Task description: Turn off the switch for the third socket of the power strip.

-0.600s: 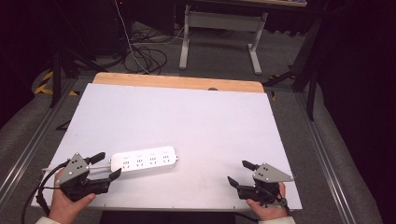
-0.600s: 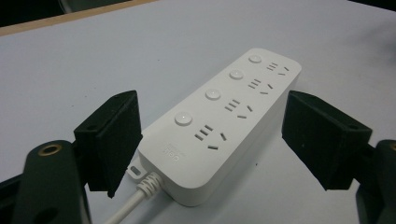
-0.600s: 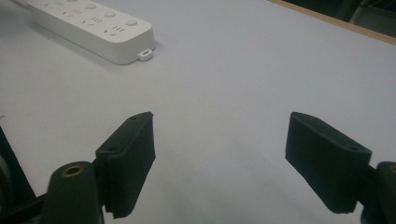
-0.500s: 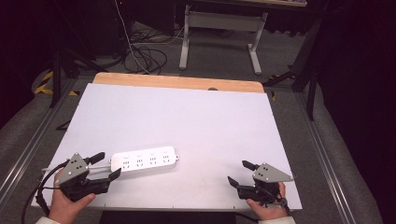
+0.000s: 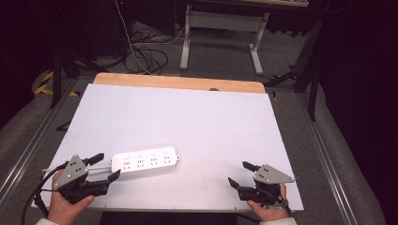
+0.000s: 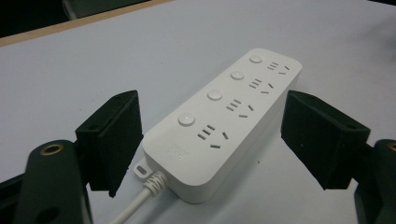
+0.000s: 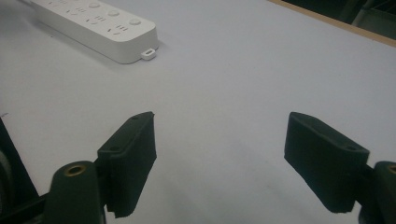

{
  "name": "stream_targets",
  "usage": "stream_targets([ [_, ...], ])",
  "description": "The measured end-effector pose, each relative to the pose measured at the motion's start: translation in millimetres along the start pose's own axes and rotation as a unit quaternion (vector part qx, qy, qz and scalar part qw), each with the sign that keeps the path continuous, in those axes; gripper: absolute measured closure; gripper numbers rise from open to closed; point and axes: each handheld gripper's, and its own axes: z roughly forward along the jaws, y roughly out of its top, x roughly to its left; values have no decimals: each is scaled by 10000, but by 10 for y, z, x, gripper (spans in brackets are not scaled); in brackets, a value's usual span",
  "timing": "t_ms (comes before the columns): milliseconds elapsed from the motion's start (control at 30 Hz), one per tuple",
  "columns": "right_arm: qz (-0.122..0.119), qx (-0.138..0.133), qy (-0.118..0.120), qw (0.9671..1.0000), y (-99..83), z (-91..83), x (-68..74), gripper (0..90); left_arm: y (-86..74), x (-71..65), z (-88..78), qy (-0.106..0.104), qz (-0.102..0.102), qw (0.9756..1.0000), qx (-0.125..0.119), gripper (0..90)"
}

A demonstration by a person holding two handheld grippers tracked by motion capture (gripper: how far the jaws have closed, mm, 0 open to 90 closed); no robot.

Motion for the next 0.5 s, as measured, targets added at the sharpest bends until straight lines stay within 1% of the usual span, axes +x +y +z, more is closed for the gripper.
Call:
stream_targets([
  [100, 34, 5, 7, 10000, -1, -8, -7, 259, 6, -1, -1, -10, 6, 10000, 40, 207],
  [200, 37, 6, 13, 10000, -1, -5, -4, 262, 11, -2, 0, -78, -140, 9999, 62, 205],
  [267, 14, 9, 16, 10000, 0, -2, 3, 263, 17, 4, -7, -52, -159, 9998, 55, 205],
  [400, 19, 24, 7, 10000, 0, 2, 1, 263, 36, 7, -6, -105, -165, 9998, 64, 215],
  [467, 32, 13, 11, 10000, -2, 4, -2, 263, 65, 0, 4, -66, -119, 9999, 65, 226],
  [500, 37, 14, 9, 10000, -2, 6, -3, 263, 84, -5, 14, -54, -135, 9999, 64, 232],
])
